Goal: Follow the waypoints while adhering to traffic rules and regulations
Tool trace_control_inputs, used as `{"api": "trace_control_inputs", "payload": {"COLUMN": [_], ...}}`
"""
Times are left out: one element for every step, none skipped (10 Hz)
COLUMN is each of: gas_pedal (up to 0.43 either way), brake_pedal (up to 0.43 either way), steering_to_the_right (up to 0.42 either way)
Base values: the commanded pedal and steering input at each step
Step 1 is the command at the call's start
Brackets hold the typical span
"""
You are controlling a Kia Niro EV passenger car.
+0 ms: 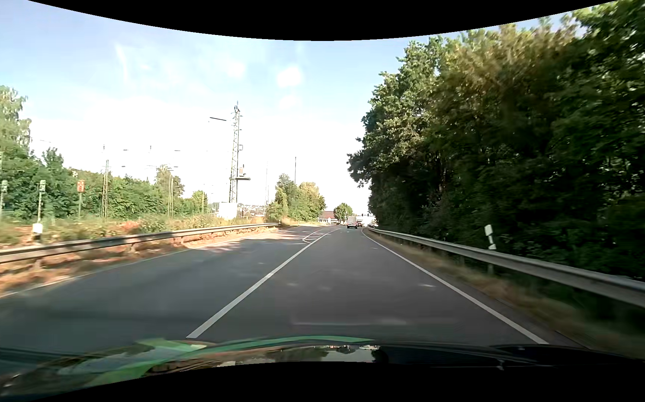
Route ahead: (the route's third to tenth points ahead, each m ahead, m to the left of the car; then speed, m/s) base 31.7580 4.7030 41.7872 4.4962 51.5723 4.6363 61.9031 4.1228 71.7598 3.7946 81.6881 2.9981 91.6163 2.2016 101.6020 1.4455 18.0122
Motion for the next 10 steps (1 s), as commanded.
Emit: {"api": "trace_control_inputs", "payload": {"gas_pedal": [0.0,0.0,0.0,0.0,0.0,0.0,0.0,0.0,0.0,0.0], "brake_pedal": [0.0,0.0,0.0,0.0,0.0,0.0,0.0,0.0,0.0,0.0], "steering_to_the_right": [-0.003,-0.003,-0.003,-0.002,-0.001,0.002,0.004,0.004,0.004,0.006]}}
